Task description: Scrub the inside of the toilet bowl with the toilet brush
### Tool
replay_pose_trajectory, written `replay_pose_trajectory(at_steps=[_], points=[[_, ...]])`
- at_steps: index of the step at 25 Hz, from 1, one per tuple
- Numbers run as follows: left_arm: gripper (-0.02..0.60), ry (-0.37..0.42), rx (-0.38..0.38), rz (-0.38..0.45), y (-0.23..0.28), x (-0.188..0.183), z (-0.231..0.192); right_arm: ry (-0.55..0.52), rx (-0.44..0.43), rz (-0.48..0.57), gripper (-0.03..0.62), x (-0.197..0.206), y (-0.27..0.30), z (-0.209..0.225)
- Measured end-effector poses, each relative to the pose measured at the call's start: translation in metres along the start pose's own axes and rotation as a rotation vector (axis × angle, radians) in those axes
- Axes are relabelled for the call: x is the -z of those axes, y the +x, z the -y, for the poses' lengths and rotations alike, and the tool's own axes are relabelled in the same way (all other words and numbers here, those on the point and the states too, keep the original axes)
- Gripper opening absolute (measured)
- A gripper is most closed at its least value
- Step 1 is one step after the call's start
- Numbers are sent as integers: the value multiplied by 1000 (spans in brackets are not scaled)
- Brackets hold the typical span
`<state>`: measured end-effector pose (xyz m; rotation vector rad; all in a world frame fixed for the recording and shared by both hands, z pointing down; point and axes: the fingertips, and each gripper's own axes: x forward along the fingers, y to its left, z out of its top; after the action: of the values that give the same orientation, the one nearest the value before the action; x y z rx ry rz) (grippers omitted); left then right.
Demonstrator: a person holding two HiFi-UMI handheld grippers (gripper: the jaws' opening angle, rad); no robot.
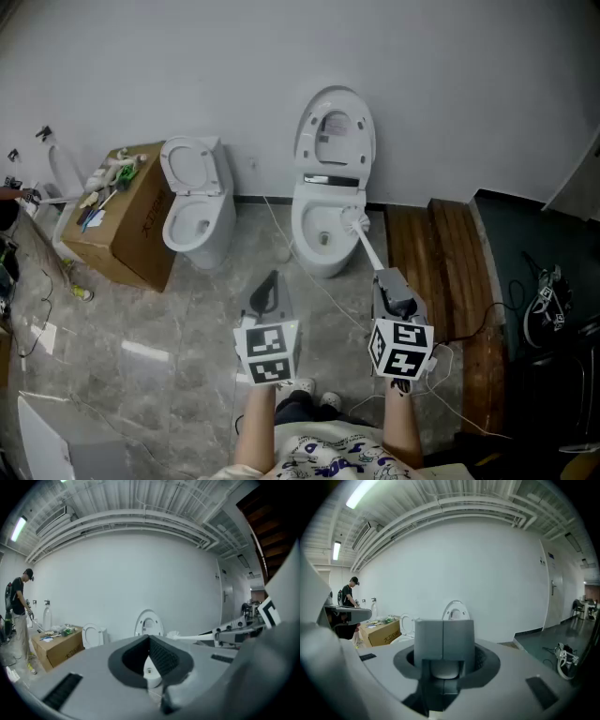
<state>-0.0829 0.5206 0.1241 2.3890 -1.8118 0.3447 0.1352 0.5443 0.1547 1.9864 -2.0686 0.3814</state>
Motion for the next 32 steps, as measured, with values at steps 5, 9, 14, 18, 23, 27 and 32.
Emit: replay_pose_trajectory(at_steps=[5, 9, 14, 18, 23, 27, 32], points=[[2, 7, 7, 2, 2, -1, 4, -1, 4, 2, 169, 0, 1, 3], [2, 9, 4, 1, 2, 0, 2, -2, 9, 1, 169, 0, 2, 4], [2, 6, 2, 0, 6, -1, -5, 20, 14, 0, 169, -1, 6, 3], [2, 5, 4, -5, 13, -2, -13, 40, 13, -4, 169, -3, 14, 1], [2, 6, 3, -5, 24, -1, -28, 43, 26, -22, 169, -1, 30, -3], [2, 7, 8, -7, 33, 0, -42, 49, 38, -33, 169, -1, 41, -9], [2, 14, 28, -29, 44, 9, -56, 64, 58, -48, 169, 4, 53, -18]])
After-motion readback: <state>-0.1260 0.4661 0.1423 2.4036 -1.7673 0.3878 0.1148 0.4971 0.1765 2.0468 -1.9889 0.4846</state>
